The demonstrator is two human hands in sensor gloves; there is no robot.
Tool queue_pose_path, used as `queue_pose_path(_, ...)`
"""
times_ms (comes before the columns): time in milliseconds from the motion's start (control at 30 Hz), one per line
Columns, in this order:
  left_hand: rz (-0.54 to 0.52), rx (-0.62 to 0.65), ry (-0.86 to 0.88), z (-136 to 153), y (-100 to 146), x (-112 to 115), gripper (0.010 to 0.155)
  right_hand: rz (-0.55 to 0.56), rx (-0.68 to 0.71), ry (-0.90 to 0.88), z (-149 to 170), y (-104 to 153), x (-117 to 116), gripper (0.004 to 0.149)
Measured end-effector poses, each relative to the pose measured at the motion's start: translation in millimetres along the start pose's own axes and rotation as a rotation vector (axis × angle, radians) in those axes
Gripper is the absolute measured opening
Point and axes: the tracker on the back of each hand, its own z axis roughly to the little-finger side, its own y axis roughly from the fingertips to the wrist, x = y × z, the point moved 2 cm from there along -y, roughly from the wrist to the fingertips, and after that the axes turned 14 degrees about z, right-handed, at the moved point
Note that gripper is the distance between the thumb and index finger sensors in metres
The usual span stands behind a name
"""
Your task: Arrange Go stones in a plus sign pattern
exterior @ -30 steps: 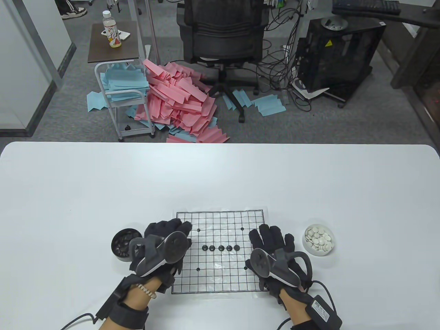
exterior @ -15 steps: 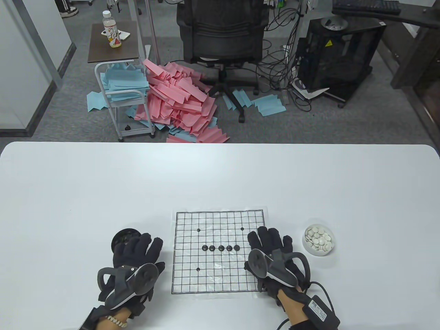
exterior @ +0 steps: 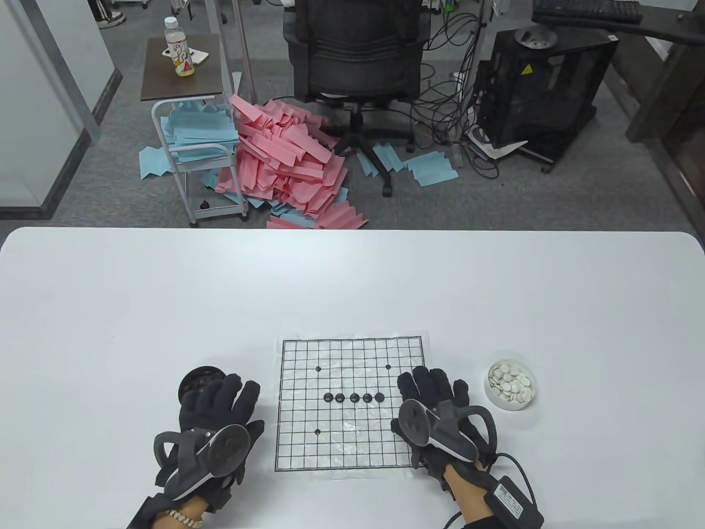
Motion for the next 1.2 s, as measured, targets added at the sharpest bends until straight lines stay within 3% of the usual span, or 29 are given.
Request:
queue_pose_path(367, 0.009, 0.025, 0.005, -1, 0, 1, 0.071, 0.083, -0.163, 0.080, 47, -11, 41, 0.072)
queue_pose_path(567, 0.021, 0.037, -0.001, -4, 0, 4, 0.071, 0.005, -0.289, 0.225, 88, -24, 52, 0.065)
queue_pose_path(967, 0.027, 0.034, 0.009, -3, 1, 5, 0.071, -0.219, -0.402, 0.468, 131, -42, 22, 0.051)
queue_pose_path(1200, 0.037, 0.029, 0.014, -3, 0, 6, 0.071, -0.237, -0.448, 0.493, 144, -45, -6, 0.050)
